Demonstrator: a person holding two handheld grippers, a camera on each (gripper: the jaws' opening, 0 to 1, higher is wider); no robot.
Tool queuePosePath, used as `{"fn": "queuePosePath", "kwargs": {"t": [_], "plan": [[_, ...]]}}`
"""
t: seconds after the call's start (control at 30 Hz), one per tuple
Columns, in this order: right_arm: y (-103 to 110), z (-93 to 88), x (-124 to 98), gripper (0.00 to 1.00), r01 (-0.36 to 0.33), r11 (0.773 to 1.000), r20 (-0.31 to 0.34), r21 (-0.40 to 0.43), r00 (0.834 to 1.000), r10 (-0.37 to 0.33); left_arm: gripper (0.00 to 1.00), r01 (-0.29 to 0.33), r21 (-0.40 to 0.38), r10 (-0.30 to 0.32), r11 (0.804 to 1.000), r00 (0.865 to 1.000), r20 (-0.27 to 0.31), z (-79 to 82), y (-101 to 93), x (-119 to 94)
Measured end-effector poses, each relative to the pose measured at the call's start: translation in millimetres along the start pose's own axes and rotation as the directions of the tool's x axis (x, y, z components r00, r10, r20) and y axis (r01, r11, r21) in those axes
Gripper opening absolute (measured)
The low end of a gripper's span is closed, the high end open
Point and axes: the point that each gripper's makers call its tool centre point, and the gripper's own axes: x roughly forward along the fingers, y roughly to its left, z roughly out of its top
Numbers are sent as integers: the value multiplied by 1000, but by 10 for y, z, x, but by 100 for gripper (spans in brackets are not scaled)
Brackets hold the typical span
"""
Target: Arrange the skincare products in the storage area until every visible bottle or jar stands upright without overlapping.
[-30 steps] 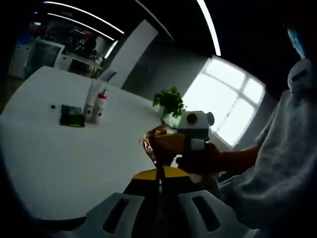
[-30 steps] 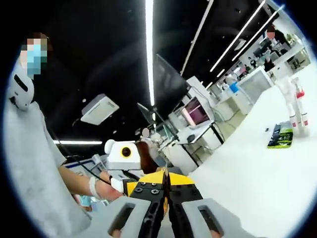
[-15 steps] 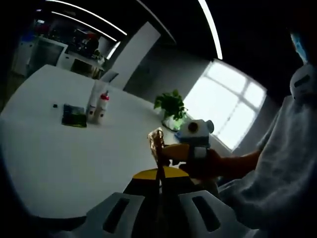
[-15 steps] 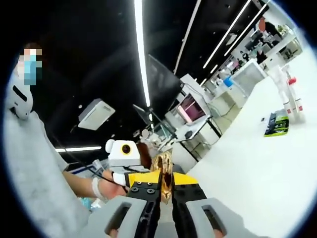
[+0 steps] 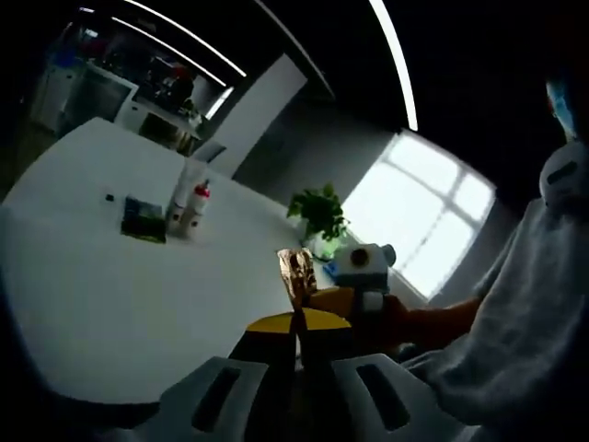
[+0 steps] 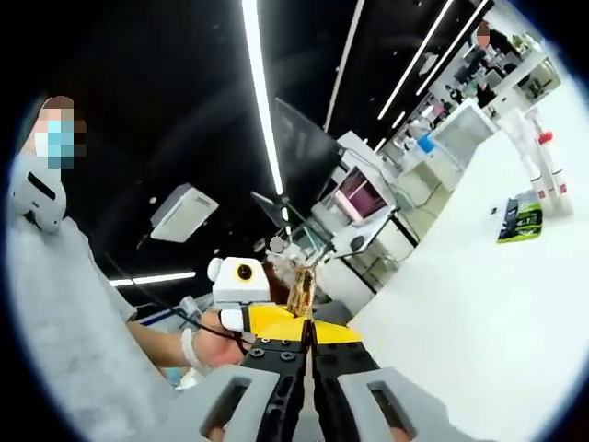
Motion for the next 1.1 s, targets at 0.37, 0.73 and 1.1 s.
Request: {"fn": "queuePosePath", "kwargs": {"t": [0.37, 0.73, 1.1], "plan": [[44, 131, 45, 0, -22, 996, 92, 82, 996, 14, 1, 21, 26, -22, 999, 999, 31, 54, -3, -9], [0, 119, 90, 7, 45, 999, 70, 29, 996, -47, 0, 6, 0, -6, 1000, 999, 41, 78, 33, -25], [-117, -101, 38, 33, 206, 974, -93, -92, 972, -214, 0, -20, -57, 25, 998, 995, 94, 180, 119, -67]]}}
